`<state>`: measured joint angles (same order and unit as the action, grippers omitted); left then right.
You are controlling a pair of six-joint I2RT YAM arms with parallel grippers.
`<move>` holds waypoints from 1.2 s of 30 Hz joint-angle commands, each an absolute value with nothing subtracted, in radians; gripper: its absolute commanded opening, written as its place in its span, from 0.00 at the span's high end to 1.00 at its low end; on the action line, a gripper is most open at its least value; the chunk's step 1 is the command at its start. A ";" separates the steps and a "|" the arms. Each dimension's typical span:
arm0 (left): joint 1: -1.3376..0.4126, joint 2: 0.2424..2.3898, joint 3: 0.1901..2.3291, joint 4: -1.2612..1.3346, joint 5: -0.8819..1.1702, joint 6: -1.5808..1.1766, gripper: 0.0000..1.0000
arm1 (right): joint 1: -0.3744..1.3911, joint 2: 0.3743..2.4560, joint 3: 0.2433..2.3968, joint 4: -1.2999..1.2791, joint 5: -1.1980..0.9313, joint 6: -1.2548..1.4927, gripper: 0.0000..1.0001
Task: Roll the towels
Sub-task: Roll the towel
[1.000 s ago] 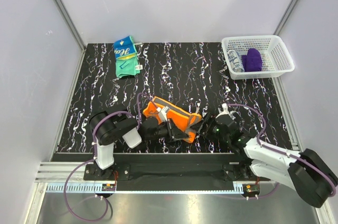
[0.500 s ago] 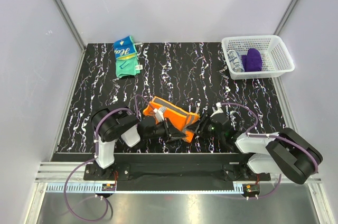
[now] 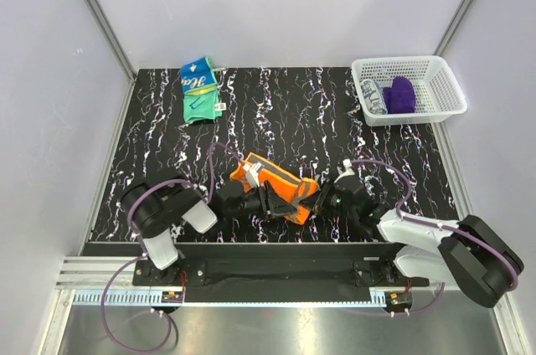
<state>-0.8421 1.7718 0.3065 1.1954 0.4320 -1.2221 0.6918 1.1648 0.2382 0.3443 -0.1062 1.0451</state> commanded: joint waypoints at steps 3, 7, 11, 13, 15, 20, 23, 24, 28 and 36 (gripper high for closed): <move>-0.842 1.545 0.377 0.774 0.327 -0.947 0.48 | 0.693 1.108 0.342 0.095 -0.063 1.022 0.77; -0.909 1.392 0.510 0.366 0.102 -0.740 0.46 | 0.695 1.133 0.397 -0.044 -0.052 1.020 0.78; -1.118 1.321 0.621 0.091 -0.298 -0.565 0.46 | 0.695 1.183 0.463 -0.141 -0.029 1.032 0.79; -1.195 1.348 0.670 0.048 -0.420 -0.552 0.45 | 0.696 1.219 0.480 -0.167 -0.028 1.037 0.79; -1.222 1.376 0.690 0.031 -0.448 -0.549 0.45 | 0.696 1.245 0.500 -0.176 -0.034 1.042 0.79; -1.357 1.486 0.755 0.044 -0.563 -0.506 0.41 | 0.699 1.312 0.528 -0.183 -0.051 1.052 0.80; -1.408 1.560 0.796 0.064 -0.598 -0.474 0.33 | 0.701 1.327 0.540 -0.193 -0.055 1.054 0.80; -1.416 1.580 0.804 0.066 -0.603 -0.471 0.32 | 0.701 1.327 0.543 -0.199 -0.057 1.052 0.80; -1.439 1.641 0.853 0.066 -0.636 -0.445 0.27 | 0.703 1.327 0.551 -0.210 -0.060 1.052 0.80; -1.442 1.701 0.893 0.041 -0.676 -0.434 0.22 | 0.709 1.315 0.545 -0.212 -0.072 1.057 0.80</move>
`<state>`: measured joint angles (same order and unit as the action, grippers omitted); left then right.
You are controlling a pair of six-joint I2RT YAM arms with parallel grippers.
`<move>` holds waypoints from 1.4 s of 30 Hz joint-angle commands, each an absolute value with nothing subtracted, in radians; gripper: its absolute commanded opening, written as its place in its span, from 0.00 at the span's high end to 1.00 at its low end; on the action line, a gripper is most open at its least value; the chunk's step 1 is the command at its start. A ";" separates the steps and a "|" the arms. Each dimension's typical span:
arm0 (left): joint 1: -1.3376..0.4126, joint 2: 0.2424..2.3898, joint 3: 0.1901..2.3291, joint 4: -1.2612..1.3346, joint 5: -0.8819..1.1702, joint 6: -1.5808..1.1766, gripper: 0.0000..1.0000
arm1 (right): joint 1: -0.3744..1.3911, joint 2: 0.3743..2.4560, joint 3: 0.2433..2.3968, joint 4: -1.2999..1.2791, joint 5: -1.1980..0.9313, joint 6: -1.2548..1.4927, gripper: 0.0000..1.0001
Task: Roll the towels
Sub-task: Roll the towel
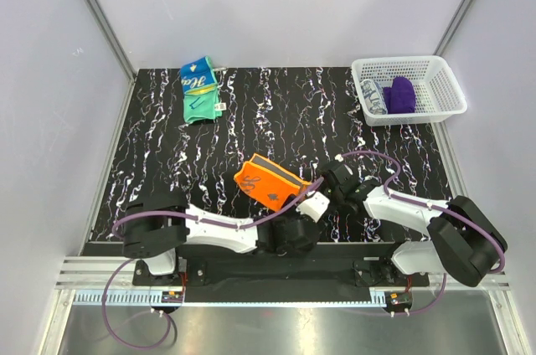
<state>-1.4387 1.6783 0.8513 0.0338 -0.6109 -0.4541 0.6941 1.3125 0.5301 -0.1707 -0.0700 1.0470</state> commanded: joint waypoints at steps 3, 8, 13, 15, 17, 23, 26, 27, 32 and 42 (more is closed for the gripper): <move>-1.440 1.749 0.920 0.022 -0.673 -0.437 0.24 | 0.712 1.315 0.543 -0.199 -0.095 1.063 0.80; -1.419 1.786 0.925 0.009 -0.680 -0.460 0.49 | 0.718 1.307 0.554 -0.210 -0.107 1.066 0.81; -1.387 1.741 0.870 0.041 -0.657 -0.480 0.76 | 0.718 1.278 0.552 -0.236 -0.110 1.063 0.81; -1.384 1.732 0.862 0.051 -0.647 -0.482 0.83 | 0.719 1.269 0.551 -0.250 -0.110 1.063 0.81; -1.384 1.721 0.862 0.051 -0.631 -0.480 0.86 | 0.719 1.252 0.549 -0.262 -0.104 1.063 0.81; -1.379 1.669 0.841 0.063 -0.560 -0.497 0.95 | 0.719 1.189 0.575 -0.360 -0.045 1.037 0.49; -1.373 1.641 0.825 0.072 -0.522 -0.514 0.96 | 0.718 1.157 0.620 -0.457 0.024 1.007 0.34; -1.368 1.635 0.815 0.078 -0.512 -0.520 0.96 | 0.715 1.149 0.636 -0.513 0.067 0.997 0.25; -1.344 1.625 0.789 0.107 -0.439 -0.554 0.97 | 0.684 1.069 0.710 -0.664 0.195 0.971 0.13; -1.184 1.540 0.614 0.342 -0.137 -0.722 0.98 | 0.676 0.786 0.517 -0.393 0.042 1.011 0.15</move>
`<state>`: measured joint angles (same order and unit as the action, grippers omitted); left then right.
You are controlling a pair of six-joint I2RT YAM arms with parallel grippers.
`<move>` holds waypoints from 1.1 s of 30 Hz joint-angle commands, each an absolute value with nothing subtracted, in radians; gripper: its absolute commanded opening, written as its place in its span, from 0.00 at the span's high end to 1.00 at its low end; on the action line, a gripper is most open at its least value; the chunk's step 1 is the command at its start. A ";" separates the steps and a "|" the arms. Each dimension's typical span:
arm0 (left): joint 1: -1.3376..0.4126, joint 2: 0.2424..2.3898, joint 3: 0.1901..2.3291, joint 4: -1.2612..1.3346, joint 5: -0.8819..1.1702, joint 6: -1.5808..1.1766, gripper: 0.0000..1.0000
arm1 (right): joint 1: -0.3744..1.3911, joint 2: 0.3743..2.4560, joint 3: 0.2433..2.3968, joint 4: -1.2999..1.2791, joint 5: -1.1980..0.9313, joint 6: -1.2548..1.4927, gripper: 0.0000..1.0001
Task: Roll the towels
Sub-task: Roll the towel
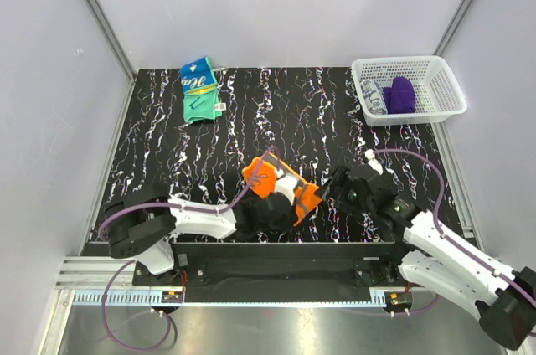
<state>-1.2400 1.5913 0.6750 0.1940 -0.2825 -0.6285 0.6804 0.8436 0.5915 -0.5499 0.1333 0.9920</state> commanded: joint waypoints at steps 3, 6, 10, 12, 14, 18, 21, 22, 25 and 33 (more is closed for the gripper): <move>-1.125 1.531 0.572 0.426 -0.039 -0.788 0.98 | 0.676 0.759 0.442 -0.313 0.002 1.035 0.16; -1.074 1.539 0.545 0.514 0.061 -0.854 0.98 | 0.676 0.784 0.411 -0.273 -0.054 1.035 0.17; -1.029 1.563 0.520 0.633 0.194 -0.960 0.98 | 0.677 0.819 0.361 -0.170 -0.087 1.037 0.18; -1.016 1.589 0.506 0.710 0.238 -1.031 0.98 | 0.677 0.828 0.353 -0.129 -0.081 1.032 0.19; -0.999 1.608 0.500 0.781 0.288 -1.090 0.98 | 0.678 0.833 0.338 -0.085 -0.071 1.029 0.18; -0.989 1.653 0.482 0.865 0.331 -1.138 0.98 | 0.678 0.868 0.322 -0.043 -0.055 1.026 0.19; -0.985 1.683 0.471 0.908 0.340 -1.161 0.98 | 0.677 0.899 0.310 -0.011 -0.055 1.029 0.19; -0.985 1.693 0.469 0.948 0.350 -1.181 0.98 | 0.676 0.907 0.307 -0.009 -0.058 1.032 0.20; -0.980 1.746 0.460 1.030 0.376 -1.215 0.97 | 0.678 0.930 0.298 0.032 -0.061 1.035 0.21; -0.973 1.807 0.463 1.072 0.385 -1.229 0.92 | 0.676 0.923 0.272 0.037 -0.064 1.034 0.46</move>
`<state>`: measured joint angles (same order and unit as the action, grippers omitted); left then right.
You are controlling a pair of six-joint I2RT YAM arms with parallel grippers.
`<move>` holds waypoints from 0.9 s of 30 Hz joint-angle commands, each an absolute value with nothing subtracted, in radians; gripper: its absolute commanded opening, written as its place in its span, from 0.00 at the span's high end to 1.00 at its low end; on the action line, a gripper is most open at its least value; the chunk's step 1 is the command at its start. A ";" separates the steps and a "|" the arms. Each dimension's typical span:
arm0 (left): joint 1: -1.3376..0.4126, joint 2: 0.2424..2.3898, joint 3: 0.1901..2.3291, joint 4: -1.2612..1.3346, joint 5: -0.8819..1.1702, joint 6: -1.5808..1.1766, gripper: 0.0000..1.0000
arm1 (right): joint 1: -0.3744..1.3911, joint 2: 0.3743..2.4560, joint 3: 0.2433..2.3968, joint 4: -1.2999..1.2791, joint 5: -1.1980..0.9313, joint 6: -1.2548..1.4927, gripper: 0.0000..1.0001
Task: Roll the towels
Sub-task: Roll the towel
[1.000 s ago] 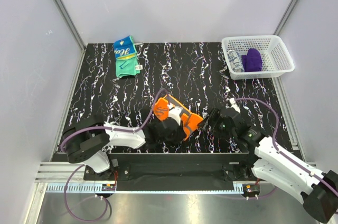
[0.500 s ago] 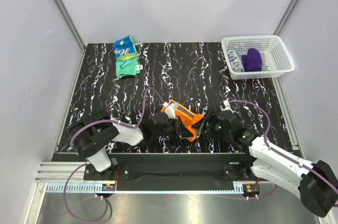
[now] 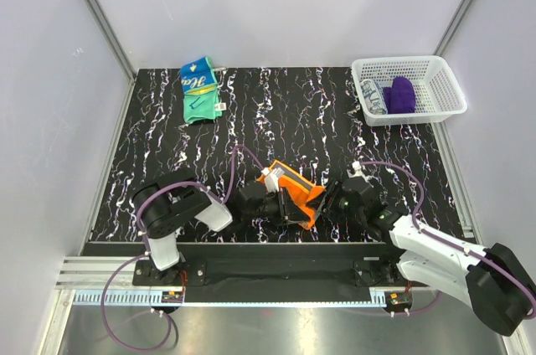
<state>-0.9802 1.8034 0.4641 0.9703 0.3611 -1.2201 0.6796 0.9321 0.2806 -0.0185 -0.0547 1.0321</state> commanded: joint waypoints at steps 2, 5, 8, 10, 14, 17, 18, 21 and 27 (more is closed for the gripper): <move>-0.971 1.804 0.463 1.054 0.383 -1.223 0.85 | 0.676 0.927 0.268 0.038 -0.069 1.028 0.53; -0.968 1.795 0.462 1.026 0.380 -1.216 0.76 | 0.678 0.940 0.268 0.046 -0.083 1.022 0.62; -0.966 1.772 0.466 0.970 0.373 -1.192 0.65 | 0.677 0.968 0.279 0.045 -0.095 1.011 0.65; -0.968 1.718 0.477 0.822 0.332 -1.116 0.55 | 0.678 1.008 0.310 0.025 -0.100 0.994 0.66; -0.982 1.542 0.534 0.472 0.177 -0.942 0.48 | 0.678 1.115 0.394 -0.090 -0.124 0.957 0.68; -1.002 1.452 0.583 0.249 0.043 -0.813 0.46 | 0.678 1.160 0.449 -0.142 -0.138 0.937 0.69; -1.018 1.433 0.594 0.168 -0.031 -0.787 0.46 | 0.678 1.179 0.471 -0.152 -0.141 0.933 0.69; -1.073 1.373 0.629 0.077 -0.138 -0.701 0.46 | 0.678 1.207 0.514 -0.198 -0.141 0.920 0.69; -1.271 1.370 0.713 -0.055 -0.493 -0.578 0.43 | 0.680 1.259 0.626 -0.320 -0.150 0.881 0.68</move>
<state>-1.1851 1.3754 0.6544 0.0479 -0.2386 -0.6960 0.6796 1.2362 0.5442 -0.2340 -0.1257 0.9245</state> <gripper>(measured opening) 0.560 0.318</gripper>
